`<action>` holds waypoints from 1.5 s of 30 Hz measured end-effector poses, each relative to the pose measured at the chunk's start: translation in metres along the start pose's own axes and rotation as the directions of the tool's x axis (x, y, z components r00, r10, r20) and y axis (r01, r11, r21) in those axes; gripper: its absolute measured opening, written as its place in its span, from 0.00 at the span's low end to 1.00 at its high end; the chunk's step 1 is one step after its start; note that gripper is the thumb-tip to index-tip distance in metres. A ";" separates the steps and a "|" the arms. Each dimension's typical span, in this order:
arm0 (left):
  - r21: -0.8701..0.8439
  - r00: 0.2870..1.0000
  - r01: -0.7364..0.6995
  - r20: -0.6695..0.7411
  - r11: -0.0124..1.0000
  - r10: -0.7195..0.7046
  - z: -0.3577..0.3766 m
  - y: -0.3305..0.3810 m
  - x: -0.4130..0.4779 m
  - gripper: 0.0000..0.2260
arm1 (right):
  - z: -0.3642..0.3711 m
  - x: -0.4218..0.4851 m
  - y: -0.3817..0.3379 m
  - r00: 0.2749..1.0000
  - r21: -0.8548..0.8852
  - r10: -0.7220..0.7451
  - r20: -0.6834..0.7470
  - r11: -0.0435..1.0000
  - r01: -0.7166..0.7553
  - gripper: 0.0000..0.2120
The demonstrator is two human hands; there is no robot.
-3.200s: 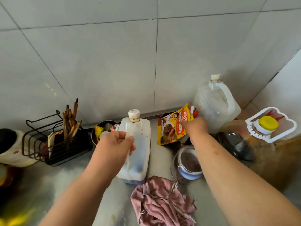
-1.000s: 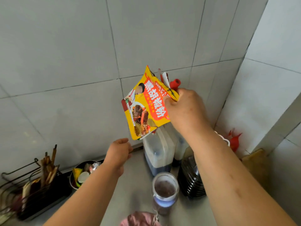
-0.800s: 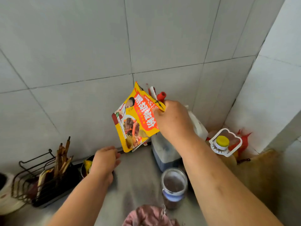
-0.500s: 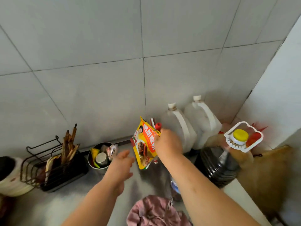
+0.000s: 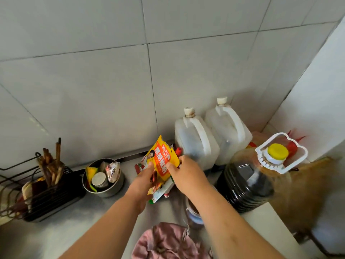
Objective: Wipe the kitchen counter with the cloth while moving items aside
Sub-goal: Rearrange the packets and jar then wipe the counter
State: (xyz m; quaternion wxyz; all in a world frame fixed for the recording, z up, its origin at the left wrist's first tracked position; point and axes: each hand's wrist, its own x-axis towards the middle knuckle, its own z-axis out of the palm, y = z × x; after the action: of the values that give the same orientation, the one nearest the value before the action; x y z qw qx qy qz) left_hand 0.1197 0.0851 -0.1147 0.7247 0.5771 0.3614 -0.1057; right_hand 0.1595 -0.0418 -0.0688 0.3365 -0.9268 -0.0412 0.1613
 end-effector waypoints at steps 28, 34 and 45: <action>-0.076 0.998 0.054 0.021 0.996 -0.053 0.005 -0.019 0.040 0.22 | -0.036 -0.028 0.009 0.989 -0.082 -0.126 -0.075 0.989 0.119 0.10; -0.122 0.999 0.043 0.008 0.992 -0.042 0.004 -0.021 0.045 0.23 | -0.052 -0.029 0.035 0.980 -0.332 -0.075 -0.185 0.943 0.009 0.13; -0.084 1.000 0.003 0.002 0.996 -0.003 0.019 -0.003 0.053 0.20 | -0.046 0.006 0.038 0.995 -0.247 0.006 -0.100 0.968 -0.031 0.13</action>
State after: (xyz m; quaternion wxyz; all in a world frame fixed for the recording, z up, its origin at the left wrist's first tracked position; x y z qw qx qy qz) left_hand 0.1640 0.0808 -0.1501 0.7487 0.5453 0.3656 -0.0921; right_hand 0.1788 -0.0983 -0.0617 0.2180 -0.9688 -0.0357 0.1123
